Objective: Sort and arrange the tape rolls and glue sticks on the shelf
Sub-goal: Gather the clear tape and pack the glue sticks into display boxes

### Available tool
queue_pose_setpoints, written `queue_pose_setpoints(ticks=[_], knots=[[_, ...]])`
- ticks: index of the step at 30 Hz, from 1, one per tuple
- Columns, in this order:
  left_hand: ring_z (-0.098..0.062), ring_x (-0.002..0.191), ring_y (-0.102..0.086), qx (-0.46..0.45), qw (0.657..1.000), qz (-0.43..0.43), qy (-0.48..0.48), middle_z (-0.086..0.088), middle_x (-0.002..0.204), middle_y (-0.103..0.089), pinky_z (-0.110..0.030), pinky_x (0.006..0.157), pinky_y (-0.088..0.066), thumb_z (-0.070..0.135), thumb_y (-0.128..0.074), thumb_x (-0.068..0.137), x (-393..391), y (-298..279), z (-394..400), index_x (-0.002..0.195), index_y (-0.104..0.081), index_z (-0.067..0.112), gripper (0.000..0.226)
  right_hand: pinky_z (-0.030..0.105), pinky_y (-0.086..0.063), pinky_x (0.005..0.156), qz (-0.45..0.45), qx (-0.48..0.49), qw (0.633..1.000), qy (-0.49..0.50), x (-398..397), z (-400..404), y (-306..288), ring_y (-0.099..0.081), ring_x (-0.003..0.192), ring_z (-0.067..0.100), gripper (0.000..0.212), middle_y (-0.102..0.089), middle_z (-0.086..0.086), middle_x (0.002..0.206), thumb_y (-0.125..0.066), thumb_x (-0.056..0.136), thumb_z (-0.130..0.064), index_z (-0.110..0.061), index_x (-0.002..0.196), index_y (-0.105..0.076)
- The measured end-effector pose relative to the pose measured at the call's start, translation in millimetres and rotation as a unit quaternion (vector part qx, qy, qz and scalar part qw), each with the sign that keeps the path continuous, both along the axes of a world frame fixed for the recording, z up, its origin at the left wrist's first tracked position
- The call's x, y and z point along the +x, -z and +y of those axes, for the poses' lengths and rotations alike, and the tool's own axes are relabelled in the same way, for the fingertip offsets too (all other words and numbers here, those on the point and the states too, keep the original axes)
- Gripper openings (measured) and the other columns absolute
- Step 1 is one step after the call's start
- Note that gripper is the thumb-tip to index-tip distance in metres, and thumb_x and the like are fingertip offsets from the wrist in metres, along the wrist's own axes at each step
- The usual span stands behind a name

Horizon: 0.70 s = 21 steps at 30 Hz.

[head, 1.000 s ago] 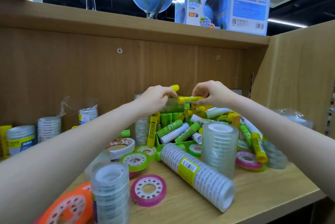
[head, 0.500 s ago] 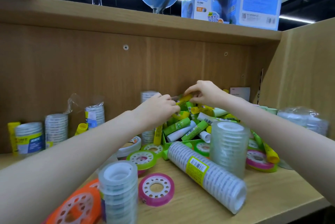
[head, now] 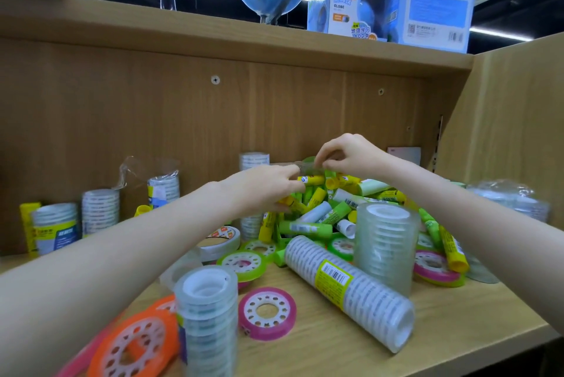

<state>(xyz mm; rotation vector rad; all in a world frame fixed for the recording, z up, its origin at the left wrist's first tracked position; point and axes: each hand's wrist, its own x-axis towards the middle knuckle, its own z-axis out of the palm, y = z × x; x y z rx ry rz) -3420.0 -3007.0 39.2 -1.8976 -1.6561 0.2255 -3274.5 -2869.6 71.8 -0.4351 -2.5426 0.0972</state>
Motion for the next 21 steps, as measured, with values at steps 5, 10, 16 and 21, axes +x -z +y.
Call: queue_pose_setpoints(ticks=[5, 10, 16, 21], knots=[[-0.025, 0.109, -0.045, -0.042, 0.998, 0.032, 0.025, -0.009, 0.115, -0.049, -0.042, 0.085, -0.046, 0.034, -0.057, 0.089, 3.2, 16.1, -2.8, 0.121, -0.056, 0.014, 0.038, -0.001, -0.038, 0.065, -0.034, 0.001, 0.999, -0.009, 11.9, -11.2, 1.5, -0.057, 0.073, -0.004, 0.017, -0.065, -0.010, 0.080, -0.059, 0.086, -0.011, -0.023, 0.087, -0.071], [-0.022, 0.110, -0.045, -0.067, 0.997, 0.038, -0.001, -0.003, 0.116, -0.051, -0.035, 0.088, -0.040, 0.036, -0.056, 0.088, 0.7, 16.6, -2.9, 0.132, -0.046, 0.021, 0.048, 0.002, -0.039, 0.068, -0.071, -0.007, 0.997, -0.006, 23.4, -18.0, 2.6, -0.057, 0.077, 0.000, 0.013, -0.066, -0.009, 0.084, -0.060, 0.087, -0.015, -0.020, 0.090, -0.072], [-0.030, 0.085, -0.059, 0.024, 0.995, -0.012, 0.094, -0.011, 0.092, -0.061, -0.038, 0.069, -0.053, 0.024, -0.059, 0.079, -11.1, 9.9, -27.6, 0.100, -0.065, 0.009, 0.028, 0.002, -0.039, 0.069, -0.069, -0.004, 0.998, -0.003, 37.1, -29.8, -1.8, -0.060, 0.084, 0.004, 0.014, -0.069, -0.006, 0.090, -0.059, 0.087, -0.015, -0.022, 0.090, -0.071], [-0.031, 0.086, -0.061, 0.058, 0.995, -0.074, 0.041, -0.010, 0.094, -0.062, -0.040, 0.072, -0.053, 0.037, -0.025, 0.077, -16.6, 0.9, -70.4, 0.099, -0.066, 0.010, 0.053, 0.009, -0.042, 0.073, -0.065, 0.015, 0.998, -0.019, 54.3, -58.5, -10.3, -0.061, 0.085, 0.004, 0.011, -0.070, -0.007, 0.092, -0.061, 0.088, -0.021, -0.025, 0.089, -0.071]])
